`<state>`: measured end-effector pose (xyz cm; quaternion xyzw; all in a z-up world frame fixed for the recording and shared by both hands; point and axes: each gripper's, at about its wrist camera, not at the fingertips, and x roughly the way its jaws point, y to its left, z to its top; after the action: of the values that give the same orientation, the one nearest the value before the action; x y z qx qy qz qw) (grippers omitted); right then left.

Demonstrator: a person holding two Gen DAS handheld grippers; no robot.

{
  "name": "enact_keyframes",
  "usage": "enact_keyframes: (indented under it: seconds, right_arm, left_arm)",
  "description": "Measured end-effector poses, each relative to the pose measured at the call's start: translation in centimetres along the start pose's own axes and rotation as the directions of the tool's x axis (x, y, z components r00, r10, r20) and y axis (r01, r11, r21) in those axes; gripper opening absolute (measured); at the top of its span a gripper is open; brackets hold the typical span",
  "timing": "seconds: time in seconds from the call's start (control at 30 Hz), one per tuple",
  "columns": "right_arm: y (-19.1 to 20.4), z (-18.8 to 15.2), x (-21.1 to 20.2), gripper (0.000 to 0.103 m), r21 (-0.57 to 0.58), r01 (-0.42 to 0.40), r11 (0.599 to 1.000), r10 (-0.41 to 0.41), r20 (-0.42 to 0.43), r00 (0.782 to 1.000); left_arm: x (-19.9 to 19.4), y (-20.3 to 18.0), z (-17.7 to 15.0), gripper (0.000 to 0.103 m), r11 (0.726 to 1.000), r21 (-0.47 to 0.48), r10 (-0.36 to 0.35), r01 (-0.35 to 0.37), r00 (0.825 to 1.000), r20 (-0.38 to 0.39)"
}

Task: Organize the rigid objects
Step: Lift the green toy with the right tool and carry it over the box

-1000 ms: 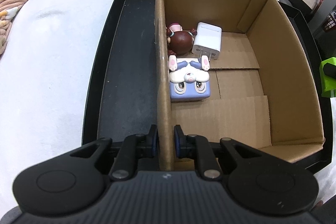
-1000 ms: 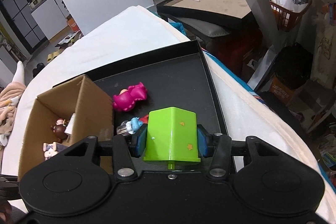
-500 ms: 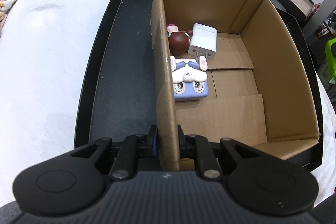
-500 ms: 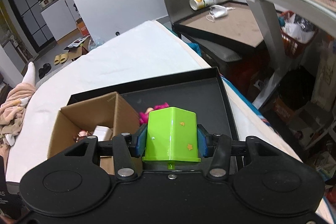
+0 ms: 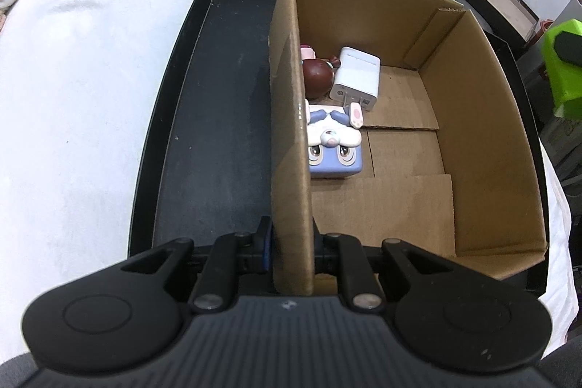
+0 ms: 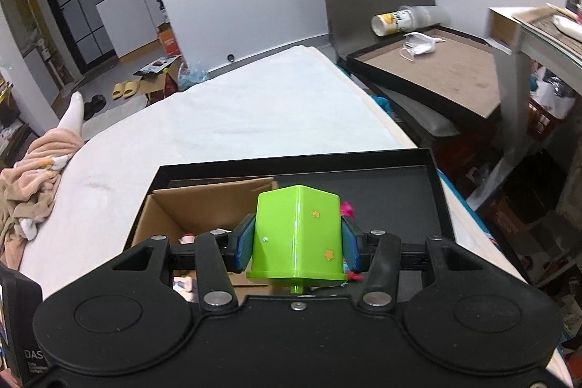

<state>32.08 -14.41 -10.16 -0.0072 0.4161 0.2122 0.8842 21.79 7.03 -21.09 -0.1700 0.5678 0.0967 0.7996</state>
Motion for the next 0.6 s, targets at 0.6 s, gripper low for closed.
enact_keyframes:
  seconds: [0.6]
  right_arm:
    - [5.5,0.9,3.5,0.047,-0.098,-0.004,0.995,-0.001,-0.057,0.998]
  left_arm:
    - [0.0,0.8,0.2,0.018,0.999,0.009,-0.037,0.037,0.999,0.000]
